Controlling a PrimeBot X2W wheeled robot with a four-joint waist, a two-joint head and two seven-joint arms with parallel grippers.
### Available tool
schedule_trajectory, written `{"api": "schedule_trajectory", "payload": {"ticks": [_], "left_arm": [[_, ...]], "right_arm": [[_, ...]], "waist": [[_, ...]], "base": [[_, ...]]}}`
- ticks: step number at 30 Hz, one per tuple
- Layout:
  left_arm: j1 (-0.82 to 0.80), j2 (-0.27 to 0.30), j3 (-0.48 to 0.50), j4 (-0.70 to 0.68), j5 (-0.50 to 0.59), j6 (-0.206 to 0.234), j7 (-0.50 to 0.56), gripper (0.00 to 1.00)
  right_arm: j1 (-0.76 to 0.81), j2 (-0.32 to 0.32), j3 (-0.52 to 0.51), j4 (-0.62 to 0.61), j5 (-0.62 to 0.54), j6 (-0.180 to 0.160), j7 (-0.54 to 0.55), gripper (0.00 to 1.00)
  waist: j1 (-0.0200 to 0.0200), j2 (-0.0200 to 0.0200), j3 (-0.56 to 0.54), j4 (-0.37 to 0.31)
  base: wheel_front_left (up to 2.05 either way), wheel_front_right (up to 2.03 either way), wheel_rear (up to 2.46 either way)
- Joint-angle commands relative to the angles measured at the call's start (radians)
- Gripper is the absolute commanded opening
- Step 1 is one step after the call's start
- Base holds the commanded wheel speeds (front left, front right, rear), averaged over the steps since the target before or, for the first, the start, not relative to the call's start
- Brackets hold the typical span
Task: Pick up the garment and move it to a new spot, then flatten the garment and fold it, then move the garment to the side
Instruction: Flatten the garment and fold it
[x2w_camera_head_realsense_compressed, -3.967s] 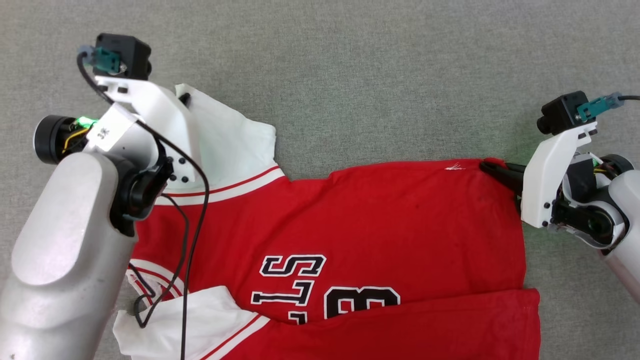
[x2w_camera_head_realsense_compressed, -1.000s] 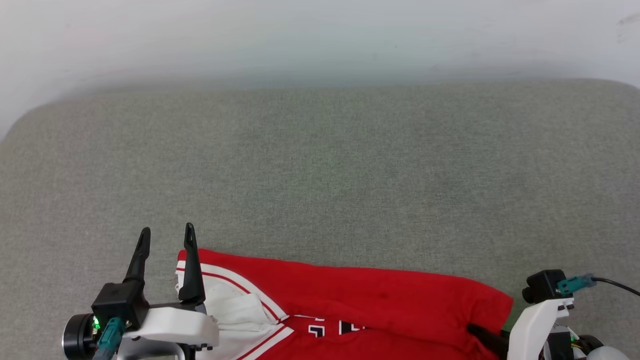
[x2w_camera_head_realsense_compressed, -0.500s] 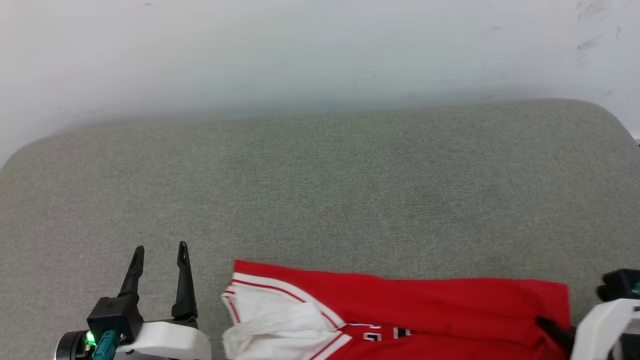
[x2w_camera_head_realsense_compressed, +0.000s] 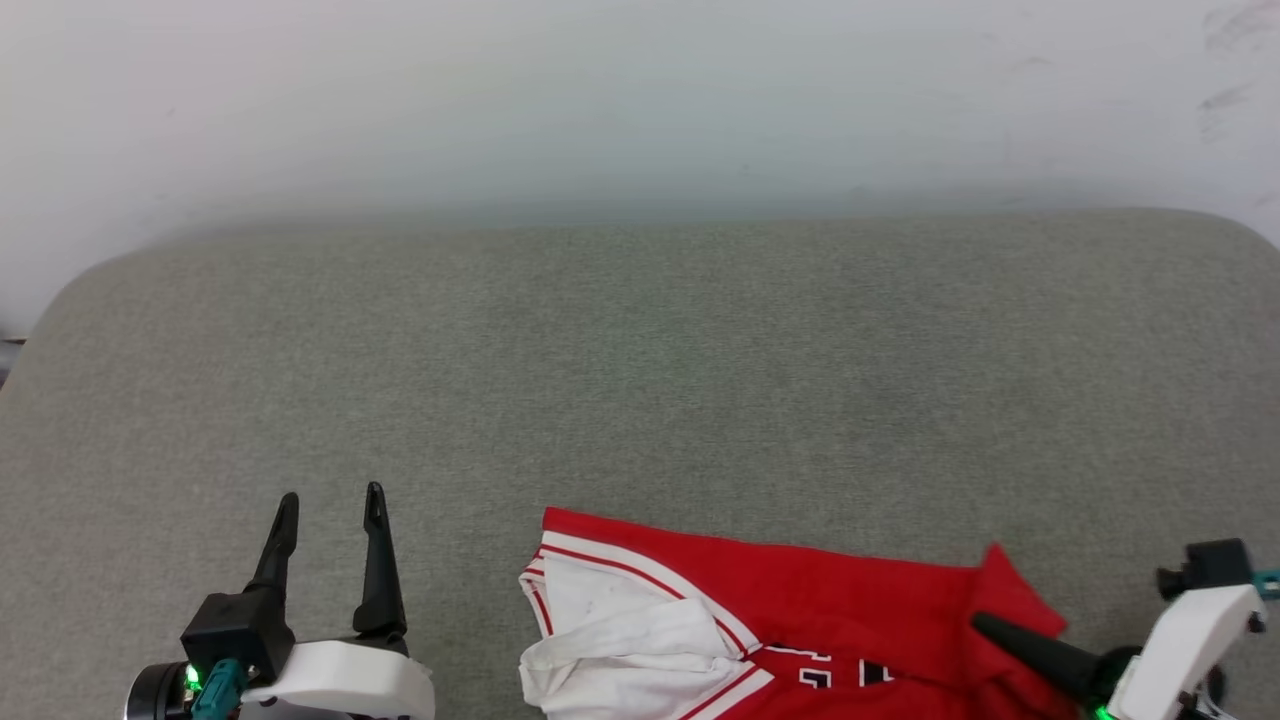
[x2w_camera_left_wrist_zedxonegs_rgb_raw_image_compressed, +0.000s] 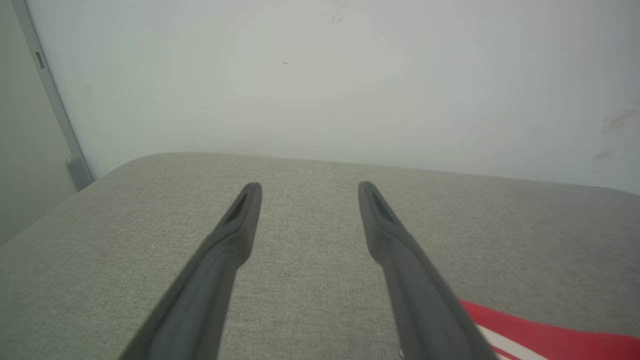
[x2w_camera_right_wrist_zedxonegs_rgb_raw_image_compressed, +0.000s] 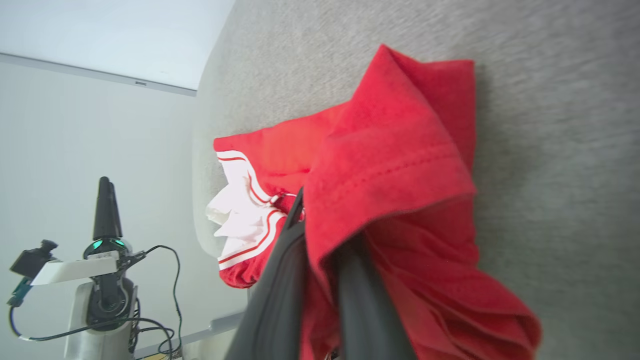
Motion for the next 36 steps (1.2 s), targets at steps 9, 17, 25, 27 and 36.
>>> {"api": "schedule_trajectory", "payload": {"ticks": [9,17,25,27,36], "left_arm": [[-0.049,-0.014,-0.002,-0.015,0.009,-0.009,-0.011,1.00],[-0.082,-0.047,-0.017,-0.008,0.020,-0.016,-0.015,1.00],[-0.120,-0.085,-0.013,-0.005,0.040,-0.026,-0.017,1.00],[-0.125,-0.092,-0.007,-0.004,0.046,-0.031,-0.017,1.00],[-0.130,-0.111,0.017,0.012,0.076,-0.052,-0.017,1.00]], "right_arm": [[-0.060,0.164,0.086,-0.086,0.226,0.000,0.138,0.00],[-0.154,0.210,0.230,-0.053,0.243,0.000,0.097,0.00],[-0.199,0.214,0.335,0.004,0.218,0.000,0.022,0.00],[-0.203,0.214,0.352,0.026,0.208,0.000,-0.001,0.33],[-0.238,0.190,0.423,0.014,0.201,0.000,-0.081,1.00]], "waist": [[-0.0001,0.0000,0.035,0.098],[-0.0001,0.0000,0.087,0.174],[-0.0001,0.0000,0.152,0.211],[-0.0001,0.0000,0.165,0.211],[-0.0001,0.0000,0.164,0.178]], "base": [[0.00,0.00,0.00],[0.00,0.00,0.00],[0.00,0.00,0.00],[0.00,0.00,0.00],[0.00,0.00,0.00]]}}
